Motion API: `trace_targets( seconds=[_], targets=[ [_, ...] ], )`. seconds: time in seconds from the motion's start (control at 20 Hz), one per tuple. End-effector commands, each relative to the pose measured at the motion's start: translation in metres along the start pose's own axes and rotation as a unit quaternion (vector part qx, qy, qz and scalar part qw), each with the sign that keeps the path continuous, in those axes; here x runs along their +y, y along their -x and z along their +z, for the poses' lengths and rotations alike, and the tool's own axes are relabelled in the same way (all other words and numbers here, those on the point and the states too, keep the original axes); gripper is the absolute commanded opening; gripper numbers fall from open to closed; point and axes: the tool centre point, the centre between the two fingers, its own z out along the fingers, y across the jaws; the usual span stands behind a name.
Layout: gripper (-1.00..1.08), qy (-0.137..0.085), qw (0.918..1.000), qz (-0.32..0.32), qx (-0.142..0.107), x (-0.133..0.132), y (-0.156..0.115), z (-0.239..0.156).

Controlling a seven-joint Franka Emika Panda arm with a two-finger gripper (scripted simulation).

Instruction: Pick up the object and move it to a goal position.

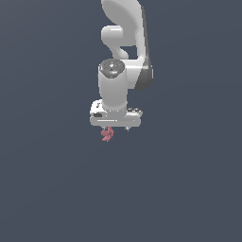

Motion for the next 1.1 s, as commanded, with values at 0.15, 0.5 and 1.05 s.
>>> trace_targets(
  seconds=[0.15,0.5,1.05],
  targets=[
    [1.0,0.001,0.9998,0.019,0.0,0.023,0.021,0.024],
    [1.0,0.003,0.9992,0.039,0.001,0.046,0.046,0.047],
    [1.0,0.004,0.999,0.044,0.001,0.051,0.052,0.057]
  ],
)
